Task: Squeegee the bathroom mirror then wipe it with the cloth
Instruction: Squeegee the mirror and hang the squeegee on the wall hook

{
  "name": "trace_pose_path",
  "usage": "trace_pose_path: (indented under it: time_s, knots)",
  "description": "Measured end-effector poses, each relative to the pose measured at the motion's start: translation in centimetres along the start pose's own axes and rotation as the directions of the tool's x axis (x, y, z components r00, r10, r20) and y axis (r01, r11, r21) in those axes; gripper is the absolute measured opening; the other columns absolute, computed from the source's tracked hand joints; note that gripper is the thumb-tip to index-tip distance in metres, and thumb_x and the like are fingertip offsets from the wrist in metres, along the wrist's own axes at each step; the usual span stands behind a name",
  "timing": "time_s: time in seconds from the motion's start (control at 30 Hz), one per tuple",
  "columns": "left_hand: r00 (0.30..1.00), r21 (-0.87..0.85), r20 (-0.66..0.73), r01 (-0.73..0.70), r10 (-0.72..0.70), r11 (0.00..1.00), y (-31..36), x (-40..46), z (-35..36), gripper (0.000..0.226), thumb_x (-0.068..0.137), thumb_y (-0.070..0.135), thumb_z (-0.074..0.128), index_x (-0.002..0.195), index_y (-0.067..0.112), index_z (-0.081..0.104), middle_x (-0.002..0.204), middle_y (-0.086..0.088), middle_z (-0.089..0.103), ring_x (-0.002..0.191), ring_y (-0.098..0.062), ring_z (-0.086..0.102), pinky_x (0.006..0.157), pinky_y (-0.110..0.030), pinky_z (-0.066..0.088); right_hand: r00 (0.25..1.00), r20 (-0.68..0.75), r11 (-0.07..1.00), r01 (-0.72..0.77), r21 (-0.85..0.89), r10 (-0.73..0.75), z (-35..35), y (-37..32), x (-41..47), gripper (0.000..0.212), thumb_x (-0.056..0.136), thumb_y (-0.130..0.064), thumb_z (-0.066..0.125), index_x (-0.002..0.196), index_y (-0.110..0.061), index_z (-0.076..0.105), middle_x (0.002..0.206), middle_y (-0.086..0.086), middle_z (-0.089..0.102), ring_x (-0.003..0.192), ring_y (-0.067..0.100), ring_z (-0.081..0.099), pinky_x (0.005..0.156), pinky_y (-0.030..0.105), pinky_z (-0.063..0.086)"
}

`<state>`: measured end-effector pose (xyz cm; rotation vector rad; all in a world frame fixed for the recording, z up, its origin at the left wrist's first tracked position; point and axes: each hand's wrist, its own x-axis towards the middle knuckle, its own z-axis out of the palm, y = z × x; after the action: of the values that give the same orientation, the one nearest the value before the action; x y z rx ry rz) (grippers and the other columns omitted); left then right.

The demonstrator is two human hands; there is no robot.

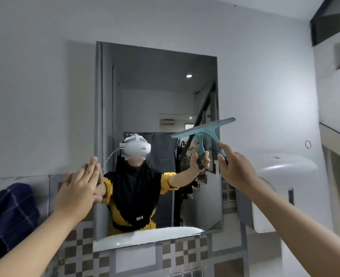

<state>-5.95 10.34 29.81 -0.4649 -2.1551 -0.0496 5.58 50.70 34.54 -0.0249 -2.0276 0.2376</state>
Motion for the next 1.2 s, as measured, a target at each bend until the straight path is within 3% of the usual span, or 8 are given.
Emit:
trace_pose_path:
  time_s: [0.17,0.3,0.43,0.67,0.83,0.93,1.2]
  knots:
    - [0.997,0.028,-0.019,-0.076,0.076,0.997,-1.4,-0.3,0.3,0.097,0.062,0.028,0.082,0.140,0.001,0.031,0.153,-0.011,0.021,0.134,-0.032,0.032,0.101,-0.056,0.035,0.967,0.038,0.962,-0.254,0.100,0.251,1.5,-7.5,-2.1,0.035,0.100,-0.022,0.036,0.133,-0.013,0.031,0.060,0.003,0.050,0.051,0.021,0.050,0.043,0.029,0.035]
    - [0.992,0.017,-0.041,-0.117,0.118,0.993,-1.2,-0.4,0.2,0.108,0.050,0.035,0.087,0.138,-0.001,0.035,0.150,-0.013,0.029,0.130,-0.034,0.040,0.093,-0.057,0.042,0.910,0.103,0.862,-0.414,0.292,0.402,1.5,-11.7,-1.8,0.029,0.101,-0.023,0.033,0.129,-0.016,0.030,0.073,0.005,0.055,0.062,0.020,0.058,0.049,0.033,0.046]
    - [0.985,-0.005,-0.057,-0.163,0.162,0.987,-1.5,-1.4,0.3,0.102,0.051,0.034,0.088,0.134,-0.003,0.042,0.145,-0.016,0.036,0.127,-0.035,0.044,0.094,-0.056,0.040,0.854,0.146,0.747,-0.510,0.427,0.500,1.9,-15.8,-1.4,0.029,0.100,-0.024,0.030,0.129,-0.019,0.029,0.083,0.007,0.057,0.068,0.021,0.059,0.054,0.036,0.050]
    - [0.977,-0.025,-0.046,-0.211,0.210,0.977,-2.5,-2.7,1.3,0.113,0.037,0.038,0.092,0.133,0.001,0.044,0.142,-0.015,0.040,0.124,-0.035,0.047,0.097,-0.049,0.033,0.846,0.066,0.685,-0.471,0.555,0.528,5.1,-22.6,-2.2,0.014,0.099,-0.024,0.036,0.111,-0.017,0.037,0.081,0.006,0.058,0.065,0.019,0.058,0.052,0.033,0.048]
    - [0.971,-0.028,-0.064,-0.231,0.229,0.972,-3.0,-2.6,1.7,0.115,0.038,0.041,0.091,0.134,0.002,0.043,0.143,-0.014,0.038,0.127,-0.034,0.044,0.099,-0.050,0.034,0.856,0.059,0.658,-0.438,0.613,0.514,7.5,-27.5,-2.8,0.021,0.100,-0.024,0.035,0.120,-0.019,0.033,0.082,0.005,0.060,0.074,0.021,0.064,0.061,0.037,0.055]
    - [0.969,-0.026,-0.071,-0.237,0.235,0.971,-3.2,-2.6,2.0,0.115,0.039,0.043,0.090,0.135,0.002,0.041,0.144,-0.013,0.038,0.128,-0.032,0.043,0.100,-0.049,0.033,0.859,0.046,0.652,-0.420,0.631,0.509,8.5,-29.2,-2.9,0.027,0.100,-0.024,0.036,0.126,-0.017,0.031,0.088,0.009,0.064,0.075,0.021,0.064,0.059,0.032,0.052]
    - [0.964,-0.039,-0.091,-0.253,0.249,0.967,-3.5,-2.6,2.4,0.115,0.041,0.043,0.089,0.136,0.003,0.040,0.146,-0.013,0.037,0.130,-0.032,0.042,0.100,-0.049,0.036,0.913,0.013,0.773,-0.353,0.527,0.408,10.2,-29.8,-4.4,0.037,0.100,-0.023,0.037,0.135,-0.015,0.030,0.080,0.010,0.066,0.065,0.018,0.063,0.046,0.019,0.039]
